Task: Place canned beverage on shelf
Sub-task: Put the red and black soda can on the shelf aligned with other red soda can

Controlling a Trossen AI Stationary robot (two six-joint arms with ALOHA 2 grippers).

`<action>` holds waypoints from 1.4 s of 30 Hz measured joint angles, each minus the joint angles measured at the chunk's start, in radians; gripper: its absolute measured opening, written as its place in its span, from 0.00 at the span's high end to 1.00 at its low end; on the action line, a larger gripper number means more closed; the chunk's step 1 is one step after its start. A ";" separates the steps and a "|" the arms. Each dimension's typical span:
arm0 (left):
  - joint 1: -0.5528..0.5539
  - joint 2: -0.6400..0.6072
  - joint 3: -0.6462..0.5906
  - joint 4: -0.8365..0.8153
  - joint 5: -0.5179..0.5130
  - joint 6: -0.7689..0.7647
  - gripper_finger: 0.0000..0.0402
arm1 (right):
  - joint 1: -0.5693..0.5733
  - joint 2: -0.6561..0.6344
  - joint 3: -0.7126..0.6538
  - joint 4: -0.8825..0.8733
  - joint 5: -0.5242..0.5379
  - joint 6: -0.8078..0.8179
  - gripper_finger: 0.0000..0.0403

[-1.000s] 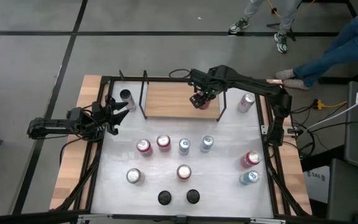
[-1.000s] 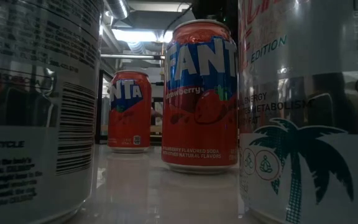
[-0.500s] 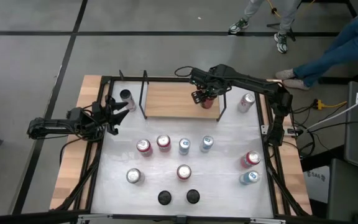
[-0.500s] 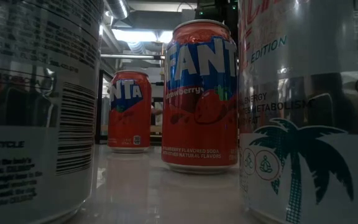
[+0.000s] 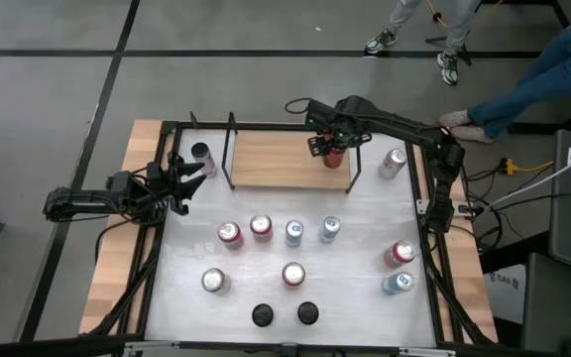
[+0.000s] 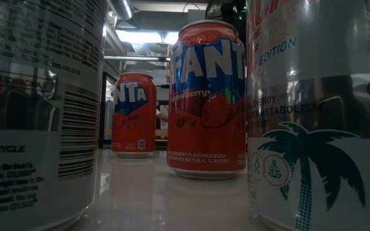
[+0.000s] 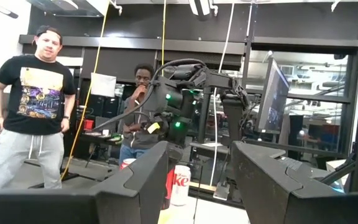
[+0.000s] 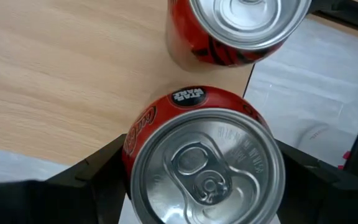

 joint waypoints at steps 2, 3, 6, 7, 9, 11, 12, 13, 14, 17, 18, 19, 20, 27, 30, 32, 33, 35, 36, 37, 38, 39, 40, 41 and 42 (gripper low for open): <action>0.000 0.000 0.000 0.000 0.001 0.000 0.57 | -0.002 0.002 0.000 0.002 0.000 -0.003 0.26; 0.000 0.000 0.000 0.000 0.002 0.000 0.57 | -0.002 0.003 0.000 0.002 0.000 -0.006 0.26; 0.000 0.000 0.000 0.000 0.005 0.000 0.57 | -0.002 0.003 0.000 0.015 0.003 -0.007 0.26; 0.000 0.000 0.000 0.000 0.008 0.000 0.57 | -0.002 0.003 0.000 0.020 0.003 -0.007 0.26; 0.000 0.000 0.000 0.000 0.017 0.000 0.57 | -0.002 0.003 0.000 0.017 0.008 -0.008 0.26; 0.000 0.000 0.000 0.000 0.026 0.000 0.57 | -0.002 0.003 0.000 0.015 0.020 -0.010 0.26; 0.000 0.000 0.000 0.000 0.026 0.000 0.57 | -0.002 0.003 0.000 0.016 0.025 -0.010 0.26; 0.000 0.000 0.000 0.000 0.026 0.000 0.57 | -0.002 0.003 0.000 0.016 0.027 -0.010 0.26; 0.000 0.000 0.000 0.000 0.026 0.000 0.57 | -0.002 0.003 0.000 0.016 0.027 -0.011 0.26; 0.000 0.000 0.000 0.000 0.026 0.000 0.57 | -0.001 0.003 0.000 0.016 0.028 -0.011 0.26; 0.000 0.000 0.000 0.000 0.026 0.000 0.57 | -0.001 0.003 0.000 0.016 0.027 -0.011 0.26; 0.000 0.000 0.000 0.000 0.026 -0.001 0.57 | -0.001 0.003 0.000 0.016 0.027 -0.011 0.26; 0.000 0.000 0.000 0.000 0.026 0.000 0.57 | -0.001 0.003 0.000 0.016 0.027 -0.011 0.26; 0.000 0.000 0.000 0.000 0.026 -0.001 0.57 | -0.001 0.004 0.000 0.016 0.027 -0.011 0.26; 0.000 0.000 0.000 0.000 0.026 -0.001 0.57 | -0.001 0.015 0.000 0.012 0.024 -0.011 0.26; 0.000 0.000 0.000 0.000 0.026 -0.001 0.57 | -0.001 0.028 -0.002 0.024 0.024 -0.011 0.26; 0.000 0.000 0.000 0.000 0.026 -0.001 0.57 | -0.001 0.032 -0.006 0.034 0.021 -0.014 0.26; 0.000 0.000 0.000 0.001 0.026 -0.001 0.57 | -0.001 0.041 -0.016 0.044 0.019 -0.033 0.26; 0.000 0.000 0.000 0.000 0.027 -0.001 0.57 | -0.001 0.043 -0.017 0.044 0.018 -0.035 0.26; 0.000 0.000 0.000 0.000 0.026 -0.001 0.57 | -0.001 0.045 -0.017 0.046 0.018 -0.035 0.26; 0.000 0.000 0.000 0.001 0.026 -0.001 0.57 | -0.001 0.047 -0.017 0.047 0.020 -0.035 0.26; 0.000 0.000 0.000 0.001 0.026 -0.001 0.57 | -0.001 0.047 -0.017 0.046 0.022 -0.035 0.26; 0.000 0.000 0.000 0.000 0.026 -0.001 0.57 | -0.001 0.048 -0.017 0.044 0.023 -0.035 0.26; 0.000 0.000 0.000 0.000 0.026 0.000 0.57 | -0.001 0.050 -0.017 0.042 0.028 -0.036 0.26; 0.000 0.000 0.000 0.001 0.026 0.000 0.57 | -0.001 0.050 -0.017 0.040 0.037 -0.036 0.26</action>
